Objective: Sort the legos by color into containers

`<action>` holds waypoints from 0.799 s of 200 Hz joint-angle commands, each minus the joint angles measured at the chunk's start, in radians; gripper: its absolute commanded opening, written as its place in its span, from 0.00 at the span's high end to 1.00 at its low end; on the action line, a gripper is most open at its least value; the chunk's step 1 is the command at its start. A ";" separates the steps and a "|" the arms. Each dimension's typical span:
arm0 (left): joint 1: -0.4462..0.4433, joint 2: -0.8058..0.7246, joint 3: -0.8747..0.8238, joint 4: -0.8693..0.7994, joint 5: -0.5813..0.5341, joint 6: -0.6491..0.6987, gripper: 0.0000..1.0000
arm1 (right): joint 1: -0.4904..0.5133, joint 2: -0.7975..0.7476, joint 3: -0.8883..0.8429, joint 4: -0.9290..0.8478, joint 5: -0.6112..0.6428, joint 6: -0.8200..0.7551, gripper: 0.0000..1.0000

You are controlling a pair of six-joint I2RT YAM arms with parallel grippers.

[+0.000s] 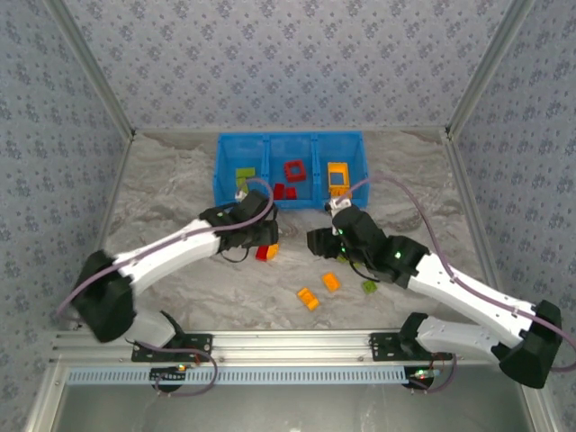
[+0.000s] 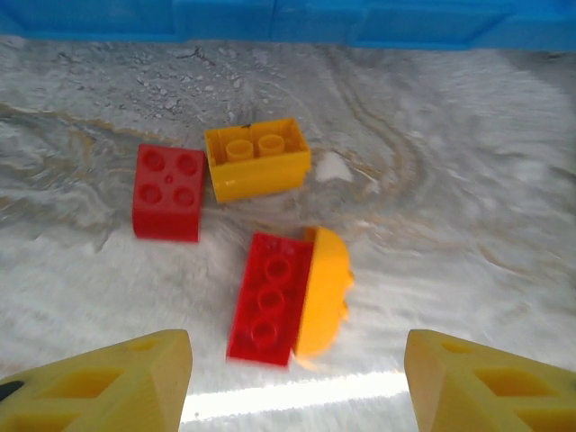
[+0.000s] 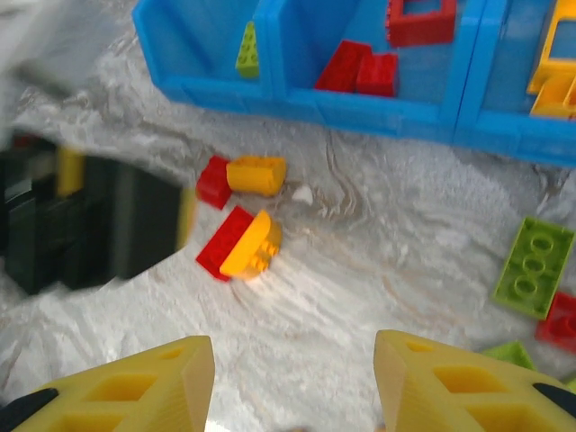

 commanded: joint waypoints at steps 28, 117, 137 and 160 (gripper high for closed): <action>0.020 0.153 0.096 0.013 -0.025 0.004 0.35 | 0.054 -0.067 -0.099 0.007 0.033 0.033 0.45; -0.035 0.052 0.003 -0.047 -0.047 -0.028 0.42 | 0.002 -0.067 -0.114 0.032 0.008 0.021 0.42; -0.036 -0.042 -0.084 -0.028 -0.019 -0.012 0.48 | -0.004 -0.058 -0.105 0.035 0.004 0.018 0.41; -0.037 -0.087 -0.131 -0.044 0.036 0.064 0.48 | -0.014 -0.046 -0.105 0.043 -0.006 0.018 0.41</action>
